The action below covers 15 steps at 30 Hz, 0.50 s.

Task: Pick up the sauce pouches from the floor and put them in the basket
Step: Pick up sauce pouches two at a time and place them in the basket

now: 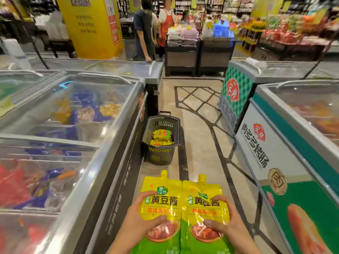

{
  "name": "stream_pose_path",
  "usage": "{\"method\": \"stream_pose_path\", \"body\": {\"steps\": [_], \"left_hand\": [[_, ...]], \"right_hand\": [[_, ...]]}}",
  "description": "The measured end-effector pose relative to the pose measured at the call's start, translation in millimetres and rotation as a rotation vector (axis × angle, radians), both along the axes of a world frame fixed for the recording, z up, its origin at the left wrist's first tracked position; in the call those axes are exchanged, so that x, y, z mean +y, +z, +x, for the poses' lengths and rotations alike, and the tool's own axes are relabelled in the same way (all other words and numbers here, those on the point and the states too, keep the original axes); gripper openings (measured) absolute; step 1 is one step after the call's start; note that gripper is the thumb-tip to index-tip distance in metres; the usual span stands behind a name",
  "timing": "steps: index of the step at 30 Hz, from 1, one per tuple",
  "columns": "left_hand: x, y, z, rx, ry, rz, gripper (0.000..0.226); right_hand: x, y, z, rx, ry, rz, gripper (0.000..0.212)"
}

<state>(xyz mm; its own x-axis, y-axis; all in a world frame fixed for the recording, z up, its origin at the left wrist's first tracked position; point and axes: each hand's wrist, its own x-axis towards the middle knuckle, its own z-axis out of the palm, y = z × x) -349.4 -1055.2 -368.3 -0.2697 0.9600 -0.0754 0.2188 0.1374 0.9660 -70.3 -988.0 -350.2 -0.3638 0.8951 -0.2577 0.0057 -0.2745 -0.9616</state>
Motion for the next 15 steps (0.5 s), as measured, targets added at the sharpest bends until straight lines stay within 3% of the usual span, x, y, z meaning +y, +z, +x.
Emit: {"method": "stream_pose_path", "body": {"steps": [3, 15], "left_hand": [[60, -8, -27, -0.007, 0.008, -0.023, 0.080], [265, -5, -151, 0.038, 0.055, -0.037, 0.075]], "right_hand": [[61, -6, -27, 0.012, -0.018, -0.010, 0.088], [280, -19, -154, 0.066, -0.024, -0.143, 0.076]]}}
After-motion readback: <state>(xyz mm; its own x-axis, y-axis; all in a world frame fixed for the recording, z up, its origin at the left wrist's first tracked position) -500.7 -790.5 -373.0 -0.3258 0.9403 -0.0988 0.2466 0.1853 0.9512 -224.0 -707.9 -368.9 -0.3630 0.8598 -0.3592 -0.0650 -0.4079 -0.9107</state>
